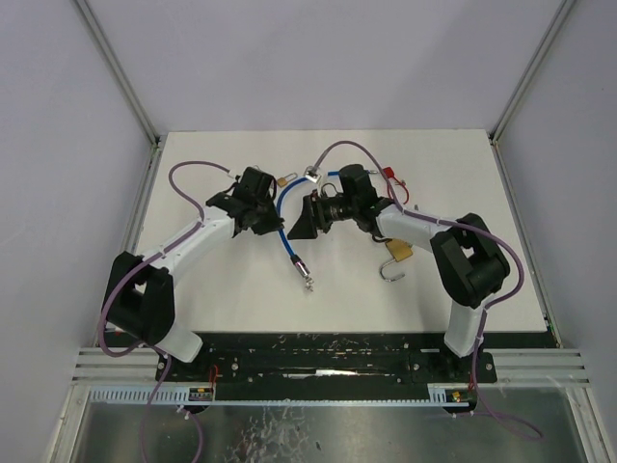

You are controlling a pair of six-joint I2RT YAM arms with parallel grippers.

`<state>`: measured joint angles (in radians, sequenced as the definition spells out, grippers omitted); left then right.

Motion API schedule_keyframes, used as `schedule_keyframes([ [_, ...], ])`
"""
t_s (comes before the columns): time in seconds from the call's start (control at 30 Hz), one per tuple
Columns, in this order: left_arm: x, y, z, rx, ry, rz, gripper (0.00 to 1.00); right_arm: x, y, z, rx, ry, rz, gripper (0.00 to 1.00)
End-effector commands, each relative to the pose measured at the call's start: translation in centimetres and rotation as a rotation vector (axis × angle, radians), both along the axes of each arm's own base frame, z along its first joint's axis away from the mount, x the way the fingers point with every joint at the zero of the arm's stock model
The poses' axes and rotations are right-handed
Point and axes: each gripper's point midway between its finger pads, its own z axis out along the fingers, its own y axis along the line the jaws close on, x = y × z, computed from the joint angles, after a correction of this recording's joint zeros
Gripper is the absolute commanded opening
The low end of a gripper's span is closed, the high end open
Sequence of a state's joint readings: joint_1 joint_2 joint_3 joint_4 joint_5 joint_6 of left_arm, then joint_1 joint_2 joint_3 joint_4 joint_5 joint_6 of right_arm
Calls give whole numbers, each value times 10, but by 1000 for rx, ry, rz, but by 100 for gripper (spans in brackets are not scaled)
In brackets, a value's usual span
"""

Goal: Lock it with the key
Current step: Pick up the lock from the center of the board.

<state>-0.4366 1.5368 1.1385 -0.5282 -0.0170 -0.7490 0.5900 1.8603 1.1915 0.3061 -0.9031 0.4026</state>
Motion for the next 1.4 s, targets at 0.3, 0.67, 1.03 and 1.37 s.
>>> schedule_keyframes([
  [0.3, 14, -33, 29, -112, -105, -42, 0, 0, 12, -13, -124, -23, -122, 61],
  [0.67, 14, -40, 34, -121, -124, -59, 0, -20, 18, -10, -98, 29, -93, 43],
  [1.03, 11, -46, 55, -182, -217, -105, 5, -32, 20, 15, -30, 95, -78, 3],
  [1.37, 4, -31, 98, -194, -382, -91, 49, -42, 23, 62, 123, 105, 23, 0],
])
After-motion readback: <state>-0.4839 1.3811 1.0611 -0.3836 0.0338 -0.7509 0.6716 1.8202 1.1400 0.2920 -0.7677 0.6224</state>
